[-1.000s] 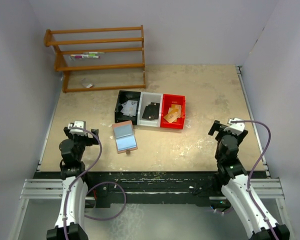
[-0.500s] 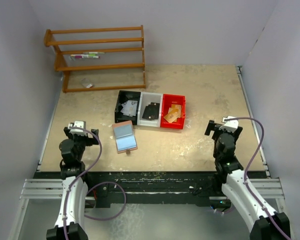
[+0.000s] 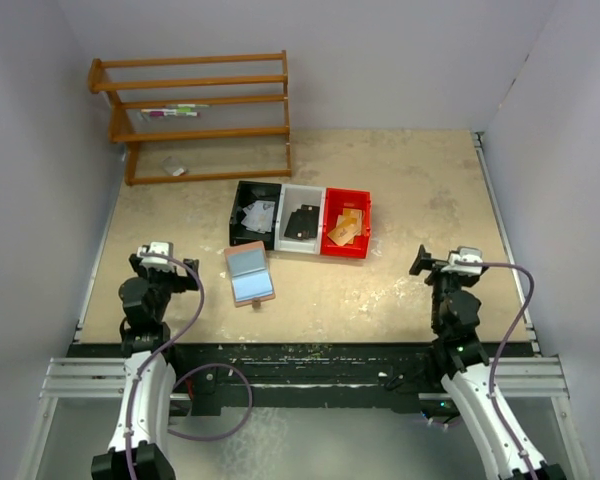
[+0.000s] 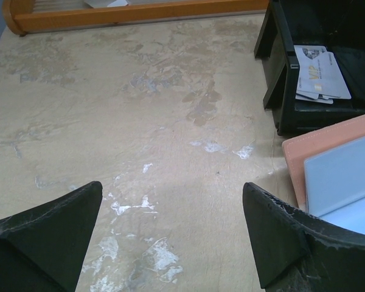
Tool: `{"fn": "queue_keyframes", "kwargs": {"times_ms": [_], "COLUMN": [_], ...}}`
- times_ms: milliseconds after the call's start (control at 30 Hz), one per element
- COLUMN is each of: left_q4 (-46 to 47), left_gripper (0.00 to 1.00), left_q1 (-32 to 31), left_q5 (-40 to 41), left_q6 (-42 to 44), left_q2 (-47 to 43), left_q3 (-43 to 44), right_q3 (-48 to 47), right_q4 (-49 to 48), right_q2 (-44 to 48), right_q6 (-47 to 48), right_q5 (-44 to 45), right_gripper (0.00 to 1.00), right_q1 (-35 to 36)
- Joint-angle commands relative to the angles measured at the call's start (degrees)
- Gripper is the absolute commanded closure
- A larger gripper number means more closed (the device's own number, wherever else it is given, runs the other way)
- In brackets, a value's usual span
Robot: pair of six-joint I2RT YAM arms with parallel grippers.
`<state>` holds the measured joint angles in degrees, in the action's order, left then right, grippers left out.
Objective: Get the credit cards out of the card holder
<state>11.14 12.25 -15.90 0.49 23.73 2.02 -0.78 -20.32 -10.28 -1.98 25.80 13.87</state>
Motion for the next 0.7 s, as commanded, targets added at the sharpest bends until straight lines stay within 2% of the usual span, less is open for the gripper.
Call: {"fn": "queue_keyframes", "kwargs": {"times_ms": [0, 33, 167, 200, 233, 267, 467, 667], "left_q4": [3.32, 3.20, 1.41, 1.30, 1.53, 2.01, 2.34, 2.70], "left_gripper": [0.01, 0.01, 0.01, 0.01, 0.01, 0.01, 0.01, 0.01], "left_q1": [-0.12, -0.17, -0.20, -0.13, -0.13, -0.15, -0.14, -0.18], "left_q5": [-1.57, -1.73, -2.24, -2.31, -2.26, -2.29, -2.84, -3.12], "left_q6": [0.15, 0.24, 0.19, 0.22, 0.28, 0.30, 0.51, 0.78], "left_q2": [2.56, 2.37, -1.53, -1.53, -1.12, -0.27, 0.39, 1.17], "left_q3": [0.75, 0.79, -0.02, 0.02, 0.12, 0.36, 0.37, 0.51], "right_q3": [-1.23, -1.22, 0.10, -0.01, -0.09, -0.10, -0.44, -0.26], "right_q4": [-4.49, -4.47, 0.73, 1.63, 1.95, 1.71, -1.01, -0.24], "right_q2": [-8.61, -8.83, 0.36, 1.30, 1.63, 1.48, -2.63, -1.10], "right_q6": [-0.33, -0.22, 0.78, 2.20, 3.45, 4.40, 3.26, 3.08], "right_q5": [-2.81, -2.93, -1.97, -5.87, -11.52, -12.72, -10.48, -9.89], "right_gripper": [0.01, 0.00, 0.00, 0.00, 0.00, 0.00, 0.00, 0.00], "right_q1": [0.11, 0.11, 0.10, 0.11, 0.11, 0.11, 0.11, 0.11]}}
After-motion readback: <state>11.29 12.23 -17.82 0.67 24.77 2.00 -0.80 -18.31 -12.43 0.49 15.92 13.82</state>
